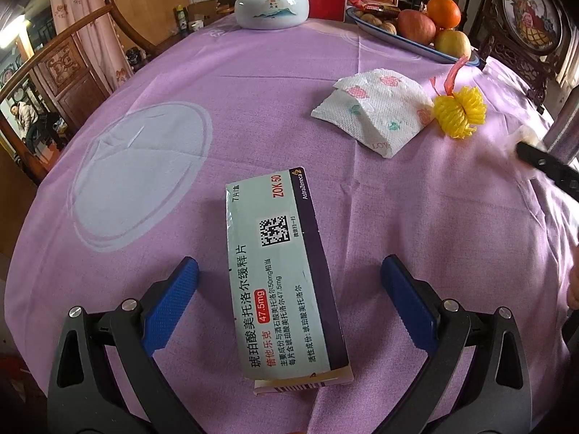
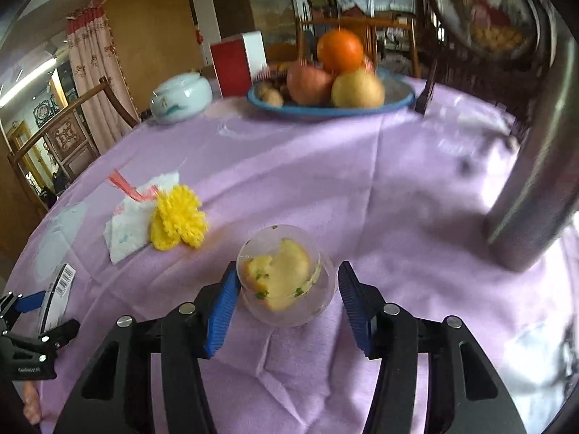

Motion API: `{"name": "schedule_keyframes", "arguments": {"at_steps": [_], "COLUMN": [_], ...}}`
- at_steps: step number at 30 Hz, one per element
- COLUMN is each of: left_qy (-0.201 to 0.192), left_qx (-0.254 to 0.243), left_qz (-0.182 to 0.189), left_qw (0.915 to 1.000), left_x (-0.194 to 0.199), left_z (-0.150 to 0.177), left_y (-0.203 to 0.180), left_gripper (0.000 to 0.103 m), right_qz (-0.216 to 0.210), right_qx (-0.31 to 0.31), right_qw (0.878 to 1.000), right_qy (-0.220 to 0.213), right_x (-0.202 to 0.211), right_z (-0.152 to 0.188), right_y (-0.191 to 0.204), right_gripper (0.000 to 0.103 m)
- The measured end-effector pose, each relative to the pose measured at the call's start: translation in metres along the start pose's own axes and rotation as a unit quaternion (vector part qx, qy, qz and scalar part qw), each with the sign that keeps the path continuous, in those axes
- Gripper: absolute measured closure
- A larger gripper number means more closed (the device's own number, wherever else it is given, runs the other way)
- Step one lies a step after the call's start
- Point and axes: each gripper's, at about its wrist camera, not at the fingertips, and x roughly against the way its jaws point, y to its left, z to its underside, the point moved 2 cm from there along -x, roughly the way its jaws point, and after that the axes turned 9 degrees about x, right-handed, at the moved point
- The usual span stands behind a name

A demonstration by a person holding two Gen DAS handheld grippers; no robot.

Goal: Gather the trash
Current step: 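Grasp the white medicine box with the left tool while the right tool grasps the clear fruit cup, then carry the medicine box and fruit cup over to the red wastebasket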

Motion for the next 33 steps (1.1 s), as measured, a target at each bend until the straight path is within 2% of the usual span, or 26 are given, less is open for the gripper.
{"name": "schedule_keyframes", "arguments": {"at_steps": [7,9,11,12,14,16,22,25,28,31,33], "left_qy": [-0.021,-0.028,-0.023,-0.026,-0.029,-0.031,-0.029,-0.027,-0.028,-0.033,-0.042], "left_qx": [0.028,0.034,0.036,0.037,0.043,0.048,0.048,0.038,0.036,0.045,0.050], "left_qz": [0.011,0.025,0.042,0.044,0.061,0.072,0.074,0.073,0.069,0.082,0.092], "left_qw": [0.9993,0.9987,0.9982,0.9980,0.9968,0.9958,0.9956,0.9962,0.9966,0.9951,0.9936], "left_x": [0.008,0.011,0.010,0.011,0.013,0.015,0.013,0.013,0.013,0.015,0.019], "left_z": [-0.003,-0.002,-0.002,-0.002,-0.002,-0.002,-0.003,-0.003,-0.002,-0.001,-0.002], "left_y": [0.008,0.010,0.010,0.010,0.012,0.013,0.012,0.009,0.007,0.011,0.013], "left_gripper": [0.009,0.017,0.036,0.038,0.051,0.057,0.056,0.051,0.051,0.058,0.058], "right_qz": [-0.029,-0.032,-0.029,-0.028,-0.029,-0.028,-0.020,-0.020,-0.020,-0.019,-0.019], "right_qx": [0.009,0.023,0.033,0.037,0.039,0.039,0.040,0.039,0.037,0.036,0.034], "right_qw": [0.999,0.999,0.999,0.998,0.998,0.998,0.998,0.998,0.998,0.998,0.999], "right_qy": [0.024,0.029,0.029,0.030,0.033,0.036,0.048,0.048,0.047,0.038,0.028], "right_x": [0.009,0.008,0.009,0.009,0.007,0.005,-0.003,-0.004,-0.003,0.000,0.005], "right_z": [0.012,0.014,0.015,0.016,0.017,0.017,0.020,0.020,0.020,0.018,0.017], "right_y": [0.016,0.025,0.032,0.034,0.036,0.036,0.033,0.033,0.033,0.033,0.034], "right_gripper": [0.047,0.047,0.047,0.047,0.047,0.047,0.047,0.047,0.047,0.047,0.047]}}
